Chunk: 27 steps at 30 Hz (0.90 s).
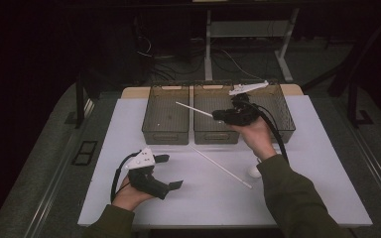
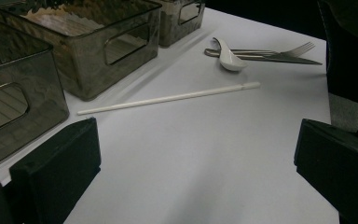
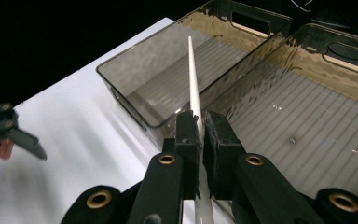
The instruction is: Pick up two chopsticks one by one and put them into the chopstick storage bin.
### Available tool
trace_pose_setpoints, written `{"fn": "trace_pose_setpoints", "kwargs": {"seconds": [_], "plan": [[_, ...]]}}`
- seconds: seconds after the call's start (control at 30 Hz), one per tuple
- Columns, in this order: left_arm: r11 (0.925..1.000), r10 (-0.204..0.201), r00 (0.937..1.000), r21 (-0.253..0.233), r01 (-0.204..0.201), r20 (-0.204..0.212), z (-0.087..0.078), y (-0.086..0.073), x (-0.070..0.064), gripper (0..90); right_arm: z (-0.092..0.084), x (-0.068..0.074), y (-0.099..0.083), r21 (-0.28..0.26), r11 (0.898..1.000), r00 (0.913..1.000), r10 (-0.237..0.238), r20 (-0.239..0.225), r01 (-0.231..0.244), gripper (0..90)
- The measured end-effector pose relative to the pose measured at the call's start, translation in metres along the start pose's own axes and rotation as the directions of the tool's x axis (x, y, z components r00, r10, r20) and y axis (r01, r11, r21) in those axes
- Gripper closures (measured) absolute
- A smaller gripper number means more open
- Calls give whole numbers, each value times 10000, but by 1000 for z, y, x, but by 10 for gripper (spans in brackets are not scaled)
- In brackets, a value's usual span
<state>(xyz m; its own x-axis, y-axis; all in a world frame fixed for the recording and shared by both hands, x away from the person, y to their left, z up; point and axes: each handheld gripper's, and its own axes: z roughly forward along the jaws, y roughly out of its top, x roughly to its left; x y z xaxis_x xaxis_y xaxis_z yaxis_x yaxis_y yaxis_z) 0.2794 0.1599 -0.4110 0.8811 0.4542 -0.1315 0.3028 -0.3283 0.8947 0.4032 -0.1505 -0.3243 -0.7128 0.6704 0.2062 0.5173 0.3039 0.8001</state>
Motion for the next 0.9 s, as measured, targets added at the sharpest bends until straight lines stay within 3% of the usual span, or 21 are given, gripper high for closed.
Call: {"fn": "trace_pose_setpoints", "kwargs": {"seconds": [0.37,0.9], "plan": [[10000,88,10000,-15,-88,4,-1,1,0,0,40,7,14,293,9996,9998,30,173,-35,843],[9999,73,10000,-126,-72,64,-1,1,-1,0,85,16,29,810,9966,9992,-173,358,143,843]]}}
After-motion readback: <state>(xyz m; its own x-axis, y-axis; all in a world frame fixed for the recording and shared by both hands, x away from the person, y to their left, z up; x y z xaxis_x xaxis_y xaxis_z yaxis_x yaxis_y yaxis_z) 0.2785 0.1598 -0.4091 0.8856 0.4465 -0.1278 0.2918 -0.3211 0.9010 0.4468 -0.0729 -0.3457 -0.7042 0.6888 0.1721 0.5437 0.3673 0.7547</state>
